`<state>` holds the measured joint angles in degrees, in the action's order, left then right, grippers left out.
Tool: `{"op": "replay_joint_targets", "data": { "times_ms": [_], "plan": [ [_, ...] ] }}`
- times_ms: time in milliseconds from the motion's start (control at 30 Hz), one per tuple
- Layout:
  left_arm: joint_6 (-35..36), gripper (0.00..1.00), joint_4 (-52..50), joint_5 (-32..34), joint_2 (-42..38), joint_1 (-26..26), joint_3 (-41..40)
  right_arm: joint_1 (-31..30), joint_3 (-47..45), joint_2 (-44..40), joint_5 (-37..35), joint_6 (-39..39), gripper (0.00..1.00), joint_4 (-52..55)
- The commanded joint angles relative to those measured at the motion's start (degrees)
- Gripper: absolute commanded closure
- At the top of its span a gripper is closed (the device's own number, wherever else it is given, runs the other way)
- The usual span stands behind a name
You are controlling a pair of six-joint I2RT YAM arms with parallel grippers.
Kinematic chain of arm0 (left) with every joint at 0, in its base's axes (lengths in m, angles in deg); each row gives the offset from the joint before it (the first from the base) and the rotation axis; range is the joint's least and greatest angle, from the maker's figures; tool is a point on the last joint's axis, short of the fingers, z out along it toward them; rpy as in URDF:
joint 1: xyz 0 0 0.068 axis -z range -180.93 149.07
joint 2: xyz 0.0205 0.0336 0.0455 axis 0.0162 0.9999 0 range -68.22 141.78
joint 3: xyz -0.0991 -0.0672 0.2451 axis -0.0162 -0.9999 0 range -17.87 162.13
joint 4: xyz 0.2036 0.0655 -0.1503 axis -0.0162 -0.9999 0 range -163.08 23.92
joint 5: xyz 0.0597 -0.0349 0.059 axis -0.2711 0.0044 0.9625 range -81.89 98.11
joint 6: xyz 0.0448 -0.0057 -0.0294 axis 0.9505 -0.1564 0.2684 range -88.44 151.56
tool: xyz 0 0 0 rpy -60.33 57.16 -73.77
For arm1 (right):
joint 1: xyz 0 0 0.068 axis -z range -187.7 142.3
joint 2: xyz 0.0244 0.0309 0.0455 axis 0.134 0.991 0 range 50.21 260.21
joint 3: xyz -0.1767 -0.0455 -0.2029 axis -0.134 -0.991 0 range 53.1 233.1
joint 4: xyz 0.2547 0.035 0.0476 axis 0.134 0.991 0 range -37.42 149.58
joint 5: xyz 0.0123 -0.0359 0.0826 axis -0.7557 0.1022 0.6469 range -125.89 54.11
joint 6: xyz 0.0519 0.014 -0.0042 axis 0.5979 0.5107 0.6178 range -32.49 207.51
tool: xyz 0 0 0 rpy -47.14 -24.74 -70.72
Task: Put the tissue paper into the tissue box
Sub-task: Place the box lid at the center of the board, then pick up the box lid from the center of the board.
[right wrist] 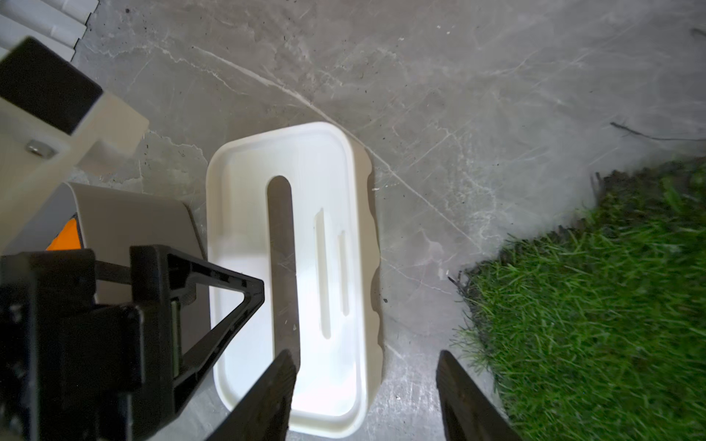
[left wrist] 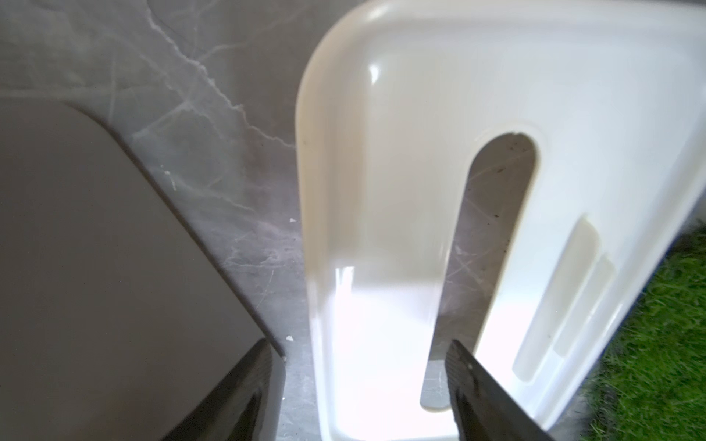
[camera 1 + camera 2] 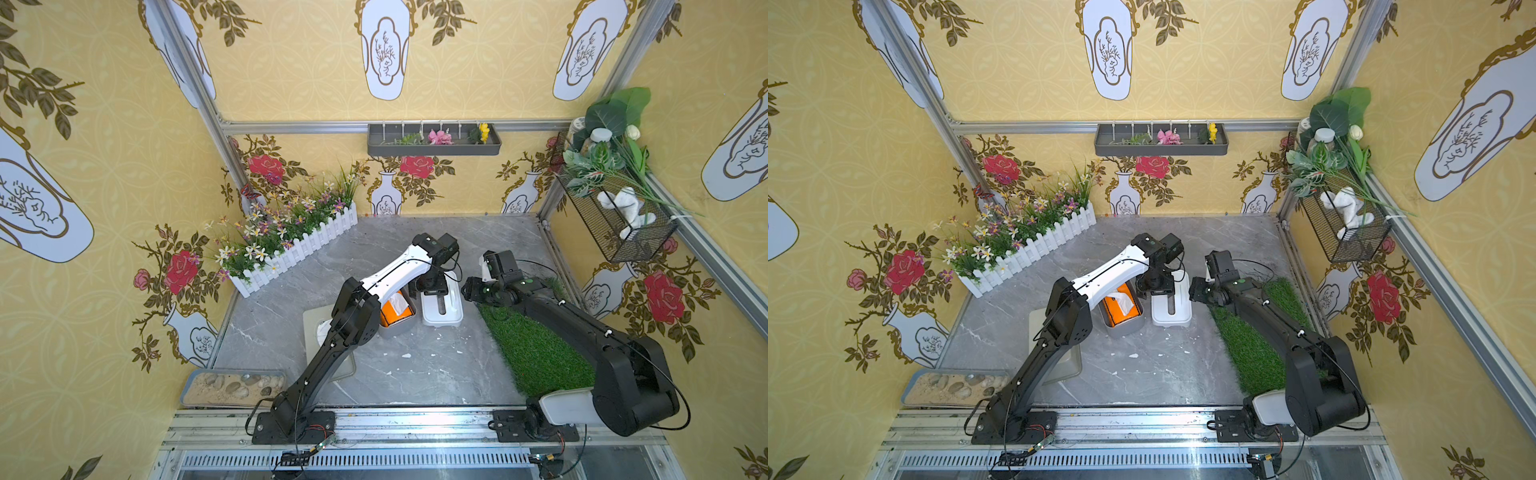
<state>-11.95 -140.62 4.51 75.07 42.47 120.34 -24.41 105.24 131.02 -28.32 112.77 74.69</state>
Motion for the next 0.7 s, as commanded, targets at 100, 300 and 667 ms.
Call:
{"op": "replay_joint_targets", "data": {
  "times_ms": [100,300,667],
  "plan": [
    [2.32,0.20,2.26,1.42,-6.00,0.02,-2.96,-2.19,2.88,4.37,2.05,-1.49,0.39,-1.59],
    [3.59,0.16,13.24,-2.21,-18.72,-0.86,-10.17,-4.25,7.50,11.40,1.36,-4.23,0.39,1.23],
    [1.86,0.15,26.05,-4.35,-40.72,-7.90,-33.36,-5.15,13.52,15.11,-3.40,-8.73,0.42,6.65]
  ]
}}
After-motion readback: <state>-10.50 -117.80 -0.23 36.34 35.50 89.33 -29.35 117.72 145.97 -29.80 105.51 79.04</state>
